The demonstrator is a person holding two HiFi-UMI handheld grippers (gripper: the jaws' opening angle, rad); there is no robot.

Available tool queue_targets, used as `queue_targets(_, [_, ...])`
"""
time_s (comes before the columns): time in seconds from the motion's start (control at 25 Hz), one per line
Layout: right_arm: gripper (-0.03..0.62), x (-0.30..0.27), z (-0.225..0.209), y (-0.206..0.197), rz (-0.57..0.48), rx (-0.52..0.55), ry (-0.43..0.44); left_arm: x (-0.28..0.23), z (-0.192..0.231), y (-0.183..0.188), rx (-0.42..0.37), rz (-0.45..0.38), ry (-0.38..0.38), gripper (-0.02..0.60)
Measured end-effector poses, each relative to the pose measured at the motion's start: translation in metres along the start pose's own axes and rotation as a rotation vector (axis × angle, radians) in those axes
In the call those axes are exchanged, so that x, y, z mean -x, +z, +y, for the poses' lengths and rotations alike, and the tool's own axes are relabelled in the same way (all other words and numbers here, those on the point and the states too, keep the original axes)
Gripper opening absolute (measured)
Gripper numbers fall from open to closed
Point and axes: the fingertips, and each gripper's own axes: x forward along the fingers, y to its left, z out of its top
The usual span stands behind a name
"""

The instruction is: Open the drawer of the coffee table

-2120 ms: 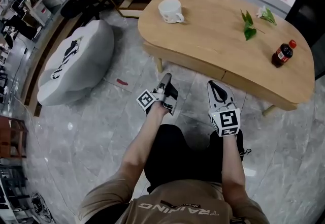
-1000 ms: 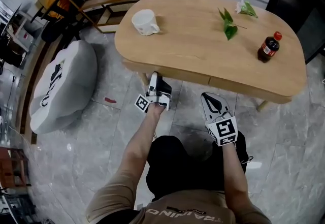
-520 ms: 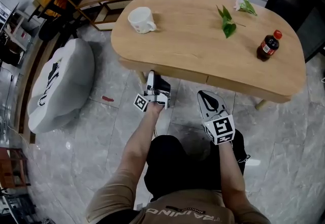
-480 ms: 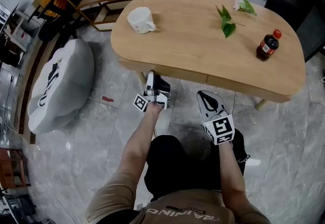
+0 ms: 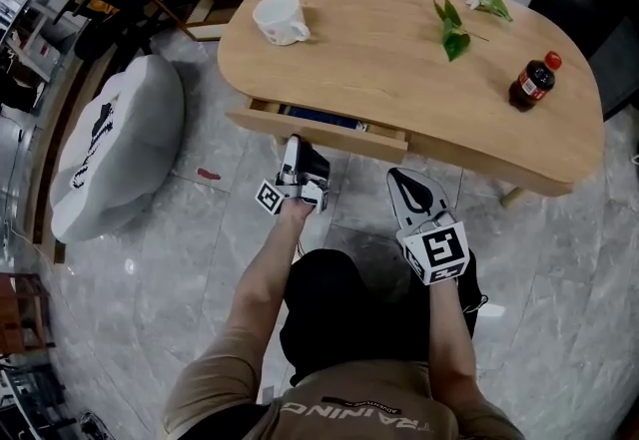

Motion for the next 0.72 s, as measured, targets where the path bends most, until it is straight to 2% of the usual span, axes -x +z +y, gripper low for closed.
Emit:
queue_targets(0.2, [0.005, 0.007, 0.003, 0.007, 0.000, -0.015, -0.005, 0.020, -0.011, -0.002, 0.011, 0.001, 0.008, 0.201])
queue_targets(0.52, [0.005, 0.016, 0.010, 0.036, -0.019, 0.051, 0.025, 0.058, -0.037, -0.002, 0.024, 0.020, -0.020, 0.201])
queue_targets(0.72, [0.005, 0.013, 0.011, 0.040, -0.033, 0.033, 0.036, 0.077, -0.050, -0.005, 0.027, 0.020, -0.024, 0.199])
